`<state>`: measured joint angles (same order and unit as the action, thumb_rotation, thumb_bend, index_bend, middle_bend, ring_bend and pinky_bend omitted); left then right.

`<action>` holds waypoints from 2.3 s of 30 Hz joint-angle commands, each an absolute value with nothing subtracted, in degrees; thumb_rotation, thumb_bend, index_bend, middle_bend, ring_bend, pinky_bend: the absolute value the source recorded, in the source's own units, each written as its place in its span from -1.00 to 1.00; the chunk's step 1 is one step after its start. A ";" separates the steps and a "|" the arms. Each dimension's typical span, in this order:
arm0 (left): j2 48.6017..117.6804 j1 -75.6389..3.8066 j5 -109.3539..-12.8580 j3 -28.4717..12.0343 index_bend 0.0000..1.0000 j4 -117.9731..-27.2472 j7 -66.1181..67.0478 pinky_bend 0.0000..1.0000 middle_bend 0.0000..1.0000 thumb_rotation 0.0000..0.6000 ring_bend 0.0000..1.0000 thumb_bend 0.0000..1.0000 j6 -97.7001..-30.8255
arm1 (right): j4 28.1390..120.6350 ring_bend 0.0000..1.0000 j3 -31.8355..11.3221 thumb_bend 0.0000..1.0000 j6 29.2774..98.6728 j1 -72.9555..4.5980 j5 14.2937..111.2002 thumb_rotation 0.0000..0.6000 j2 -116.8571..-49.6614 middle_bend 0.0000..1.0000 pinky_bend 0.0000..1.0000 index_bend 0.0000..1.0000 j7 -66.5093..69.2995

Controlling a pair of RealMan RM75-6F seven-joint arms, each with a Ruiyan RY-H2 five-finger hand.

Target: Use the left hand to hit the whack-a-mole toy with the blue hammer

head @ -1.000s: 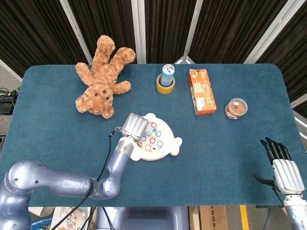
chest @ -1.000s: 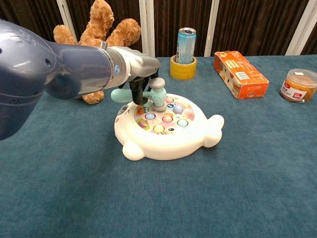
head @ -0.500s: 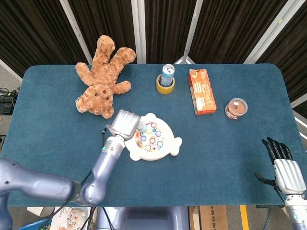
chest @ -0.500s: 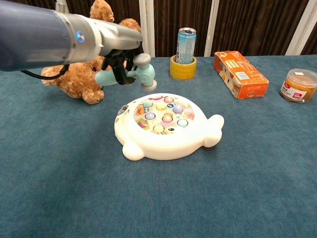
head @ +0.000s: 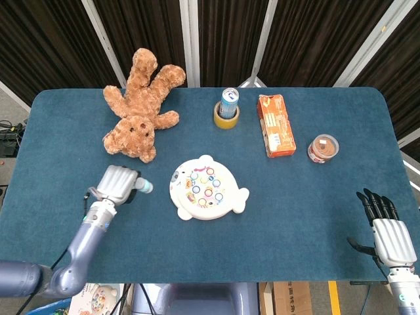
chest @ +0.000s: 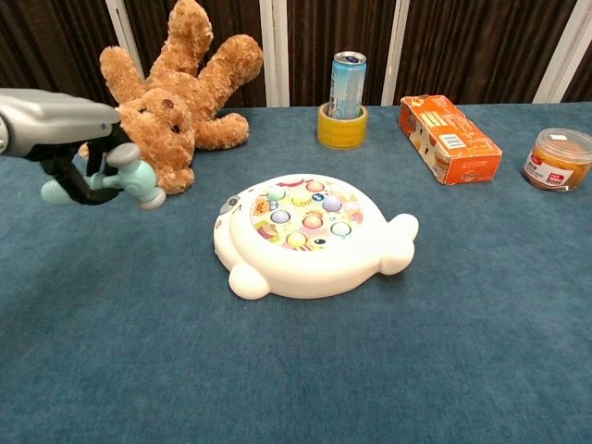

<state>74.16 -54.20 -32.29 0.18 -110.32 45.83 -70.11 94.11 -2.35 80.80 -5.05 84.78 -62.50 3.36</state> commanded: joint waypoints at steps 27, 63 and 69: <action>84.95 -45.48 -46.08 3.03 0.20 -91.95 38.22 0.10 0.00 1.00 -0.18 0.07 -63.06 | 94.07 -1.00 -2.36 -0.61 80.27 -5.19 84.50 1.00 -62.55 -1.00 -1.00 -1.00 3.57; 85.00 -42.72 -48.33 -1.60 -0.15 -92.88 41.01 -0.04 -0.24 1.00 -0.32 -0.52 -65.79 | 94.23 -1.00 -2.00 -0.61 80.21 -5.07 84.91 1.00 -62.36 -1.00 -1.00 -1.00 3.87; 84.75 -42.52 -48.51 -2.25 -0.15 -93.35 41.20 -0.04 -0.24 1.00 -0.32 -0.52 -65.72 | 94.32 -1.00 -1.96 -0.61 80.07 -5.08 84.83 1.00 -62.31 -1.00 -1.00 -1.00 3.93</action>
